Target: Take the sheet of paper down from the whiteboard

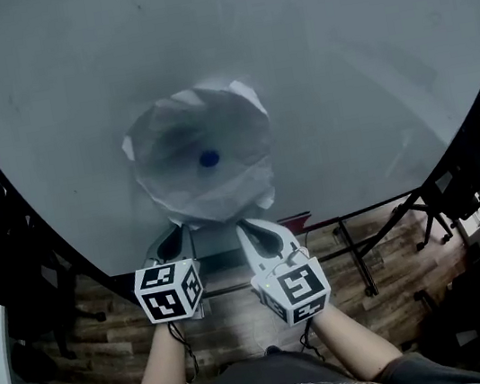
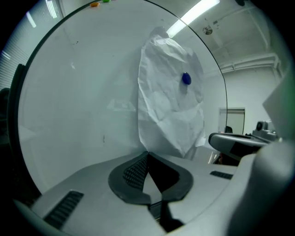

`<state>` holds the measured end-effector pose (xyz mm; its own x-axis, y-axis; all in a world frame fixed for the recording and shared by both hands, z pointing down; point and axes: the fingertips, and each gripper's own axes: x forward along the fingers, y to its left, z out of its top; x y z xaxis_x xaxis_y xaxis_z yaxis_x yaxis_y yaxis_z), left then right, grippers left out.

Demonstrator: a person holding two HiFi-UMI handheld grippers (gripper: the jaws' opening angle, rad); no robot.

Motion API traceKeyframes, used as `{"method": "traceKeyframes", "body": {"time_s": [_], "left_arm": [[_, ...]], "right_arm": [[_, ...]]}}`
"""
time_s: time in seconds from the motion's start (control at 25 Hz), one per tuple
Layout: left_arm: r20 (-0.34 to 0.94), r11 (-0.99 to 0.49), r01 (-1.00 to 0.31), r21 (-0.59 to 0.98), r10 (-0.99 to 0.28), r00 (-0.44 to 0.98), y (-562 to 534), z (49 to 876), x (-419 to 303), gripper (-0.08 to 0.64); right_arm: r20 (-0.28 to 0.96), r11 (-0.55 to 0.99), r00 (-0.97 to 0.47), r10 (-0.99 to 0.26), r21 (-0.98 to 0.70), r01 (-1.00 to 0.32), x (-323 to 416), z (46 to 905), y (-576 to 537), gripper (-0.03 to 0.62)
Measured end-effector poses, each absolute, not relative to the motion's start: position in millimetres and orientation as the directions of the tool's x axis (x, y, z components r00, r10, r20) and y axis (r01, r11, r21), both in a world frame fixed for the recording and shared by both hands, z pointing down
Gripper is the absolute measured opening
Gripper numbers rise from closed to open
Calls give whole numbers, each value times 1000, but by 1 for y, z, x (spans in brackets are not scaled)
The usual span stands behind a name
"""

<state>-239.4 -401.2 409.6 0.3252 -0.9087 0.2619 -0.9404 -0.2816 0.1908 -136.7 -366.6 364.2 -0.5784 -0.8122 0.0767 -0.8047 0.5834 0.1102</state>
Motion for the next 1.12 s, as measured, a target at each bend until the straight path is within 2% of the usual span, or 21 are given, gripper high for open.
{"method": "traceKeyframes", "body": {"time_s": [0.6,0.88,1.0,1.12], "left_arm": [[191,-377,-905,197,-891,412,-385,391,-238,12],[166,-395,-896,205,-888,430,-380,385,-236,12],[162,-403,-893,202,-885,436,-379,384,-235,12],[162,-406,-892,198,-884,438,-378,384,-238,13]], "right_arm": [[-148,495,-575,-805,369,-787,-151,268,-382,25],[-142,478,-575,-805,418,-772,-166,249,-390,32],[-135,477,-571,-810,416,-774,-168,248,-393,81],[-145,450,-559,-817,445,-774,-170,244,-394,101]]}}
